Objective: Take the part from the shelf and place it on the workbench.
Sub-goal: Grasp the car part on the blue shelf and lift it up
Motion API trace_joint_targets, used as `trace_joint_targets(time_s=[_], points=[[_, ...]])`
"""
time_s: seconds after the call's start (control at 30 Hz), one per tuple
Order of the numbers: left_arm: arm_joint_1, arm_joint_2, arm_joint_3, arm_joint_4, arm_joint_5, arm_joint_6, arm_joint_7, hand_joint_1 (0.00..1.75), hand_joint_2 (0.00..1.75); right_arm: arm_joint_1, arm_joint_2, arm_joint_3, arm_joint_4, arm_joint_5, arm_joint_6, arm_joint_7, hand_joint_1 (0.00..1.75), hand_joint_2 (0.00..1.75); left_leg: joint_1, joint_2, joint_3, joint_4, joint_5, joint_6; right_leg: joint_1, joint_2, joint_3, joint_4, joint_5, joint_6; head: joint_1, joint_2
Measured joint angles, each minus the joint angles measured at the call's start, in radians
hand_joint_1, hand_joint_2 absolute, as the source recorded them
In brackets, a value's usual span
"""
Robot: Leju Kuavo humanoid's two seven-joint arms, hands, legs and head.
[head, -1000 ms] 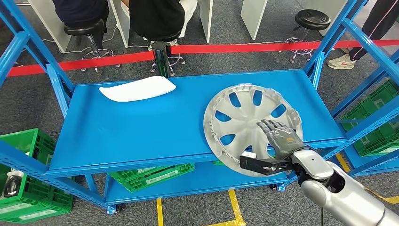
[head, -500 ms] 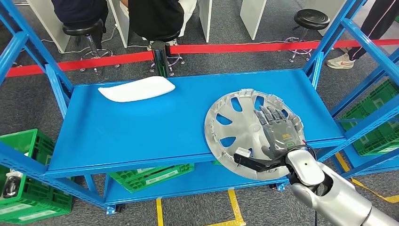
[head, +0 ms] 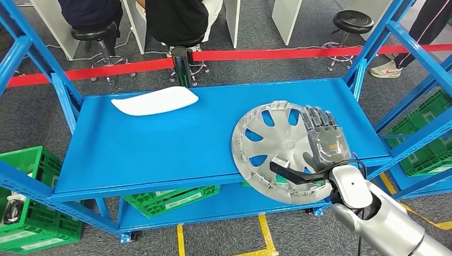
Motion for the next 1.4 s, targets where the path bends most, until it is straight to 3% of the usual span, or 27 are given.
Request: trace_joint_targets(time_s=[0.23, 0.8, 0.97, 1.23, 1.4], points=[[-0.001, 0.000, -0.005, 0.000, 0.000, 0.000, 0.003, 0.00, 0.00, 0.008, 0.025, -0.029, -0.057, -0.029, -0.014, -0.041, 0.00, 1.75, 0.000, 0.000, 0.000, -0.001, 0.000, 0.000, 0.000, 0.000, 0.000, 0.000, 0.000, 0.000, 0.000, 0.000], [-0.003, 0.000, -0.009, 0.000, 0.002, 0.000, 0.006, 0.00, 0.00, -0.011, 0.203, 0.039, -0.234, -0.218, 0.051, -0.110, 0.00, 1.75, 0.000, 0.006, 0.002, -0.002, 0.000, 0.000, 0.000, 0.004, 0.000, 0.000, 0.000, 0.000, 0.000, 0.000], [-0.003, 0.000, -0.009, 0.001, 0.004, 0.000, 0.006, 0.00, 0.00, -0.028, 0.234, 0.067, -0.258, -0.325, 0.088, -0.079, 0.00, 1.75, 0.000, 0.006, 0.002, -0.002, 0.000, 0.000, 0.000, 0.004, 0.000, 0.000, 0.000, 0.000, 0.000, 0.000], [-0.004, -0.005, -0.010, 0.007, 0.006, 0.000, 0.006, 0.00, 0.00, -0.043, 0.253, 0.099, -0.270, -0.353, 0.107, -0.062, 0.00, 1.75, 0.000, 0.002, 0.002, -0.002, 0.000, 0.000, 0.000, 0.004, 0.000, 0.000, 0.000, 0.000, 0.000, 0.000], [-0.005, -0.005, -0.011, 0.008, 0.011, 0.000, 0.006, 0.00, 0.00, -0.070, 0.254, 0.123, -0.270, -0.463, 0.224, 0.036, 0.00, 1.75, 0.000, 0.000, 0.002, -0.002, 0.000, 0.000, 0.000, 0.003, 0.000, 0.000, 0.000, 0.000, 0.000, 0.000]])
